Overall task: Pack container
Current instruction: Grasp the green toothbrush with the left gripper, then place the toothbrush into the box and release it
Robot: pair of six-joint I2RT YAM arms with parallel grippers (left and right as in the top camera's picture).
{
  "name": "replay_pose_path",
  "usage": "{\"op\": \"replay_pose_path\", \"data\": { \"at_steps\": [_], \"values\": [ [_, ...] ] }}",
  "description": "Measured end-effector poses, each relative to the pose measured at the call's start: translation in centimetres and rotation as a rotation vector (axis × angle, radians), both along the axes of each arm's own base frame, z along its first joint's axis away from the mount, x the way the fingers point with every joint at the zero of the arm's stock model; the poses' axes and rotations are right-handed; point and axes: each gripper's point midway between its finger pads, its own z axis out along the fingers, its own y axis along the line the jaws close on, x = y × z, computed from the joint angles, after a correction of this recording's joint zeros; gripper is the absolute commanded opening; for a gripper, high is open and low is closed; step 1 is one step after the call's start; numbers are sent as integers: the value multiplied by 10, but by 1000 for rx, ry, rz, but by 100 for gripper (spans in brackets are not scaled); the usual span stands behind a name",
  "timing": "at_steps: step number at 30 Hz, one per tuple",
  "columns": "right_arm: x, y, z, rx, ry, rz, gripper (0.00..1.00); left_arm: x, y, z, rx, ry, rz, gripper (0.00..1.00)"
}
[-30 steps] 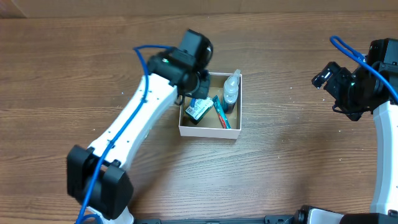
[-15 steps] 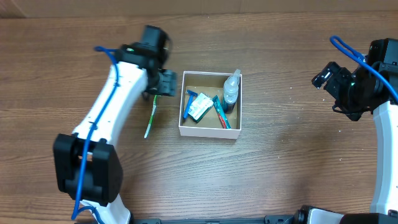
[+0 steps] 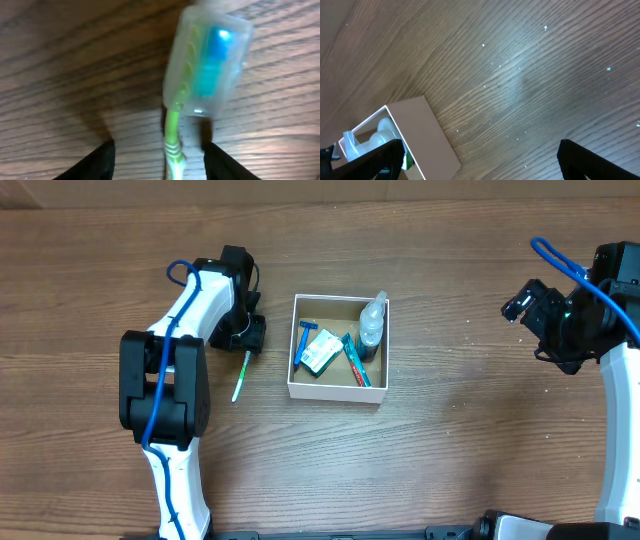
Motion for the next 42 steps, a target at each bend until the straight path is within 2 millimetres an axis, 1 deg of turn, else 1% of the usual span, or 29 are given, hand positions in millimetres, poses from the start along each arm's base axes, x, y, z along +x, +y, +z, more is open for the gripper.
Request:
{"op": "replay_pose_path", "data": {
  "at_steps": [2, 6, 9, 11, 13, 17, 18, 20, 22, 24, 25, 26, 27, 29, 30, 31, 32, 33, 34, 36, 39, 42],
  "values": [
    [0, 0, 0, -1, 0, 0, 100, 0, 0, 0, -1, -1, -1, 36],
    [0, 0, 0, 0, 0, 0, 100, 1, 0, 0, -3, -5, -11, 23],
    [0, 0, 0, 0, 0, 0, 100, -5, -2, 0, -11, 20, -9, 11],
    [0, 0, 0, 0, 0, 1, 100, -9, -2, 0, -14, 37, -5, 7],
    [0, 0, 0, 0, 0, 0, 100, -12, -3, 0, -15, 51, -3, 5],
    [0, 0, 0, 0, -1, 0, 100, -18, -6, 2, -14, 71, -6, 5],
    [0, 0, 0, 0, 0, 0, 100, -19, -6, 4, -14, 71, -7, 5],
    [0, 0, 0, 0, 0, 0, 100, -19, -8, 15, -17, 52, -9, 5],
    [0, 0, 0, 0, 0, 0, 100, -16, -13, 43, -35, -13, -13, 6],
    [0, 0, 0, 0, 0, 0, 100, -12, -24, 82, -68, -118, -22, 7],
    [0, 0, 0, 0, 0, 0, 100, -11, -32, 107, -91, -187, -30, 7],
    [0, 0, 0, 0, 0, 0, 100, -11, -42, 132, -115, -257, -46, 8],
    [0, 0, 0, 0, 0, 0, 100, -13, -51, 150, -134, -307, -61, 8],
    [0, 0, 0, 0, 0, 0, 100, -19, -80, 192, -190, -427, -117, 9],
    [0, 0, 0, 0, 0, 0, 100, -23, -95, 207, -217, -469, -145, 9],
    [0, 0, 0, -1, 0, 0, 100, -28, -109, 215, -237, -493, -169, 9],
    [0, 0, 0, -1, 0, 0, 100, -33, -125, 219, -256, -503, -195, 9],
    [0, 0, 0, 0, 0, 1, 100, -36, -134, 216, -261, -495, -204, 10],
    [0, 0, 0, 0, 0, 0, 100, -37, -140, 212, -262, -488, -210, 11],
    [0, 0, 0, 0, -1, 0, 100, -34, -153, 199, -254, -473, -213, 13],
    [0, 0, 0, 0, 0, 0, 100, -27, -167, 174, -240, -443, -215, 24],
    [0, 0, 0, 0, 0, 0, 100, -20, -171, 153, -219, -413, -199, 36]
  ]
}}
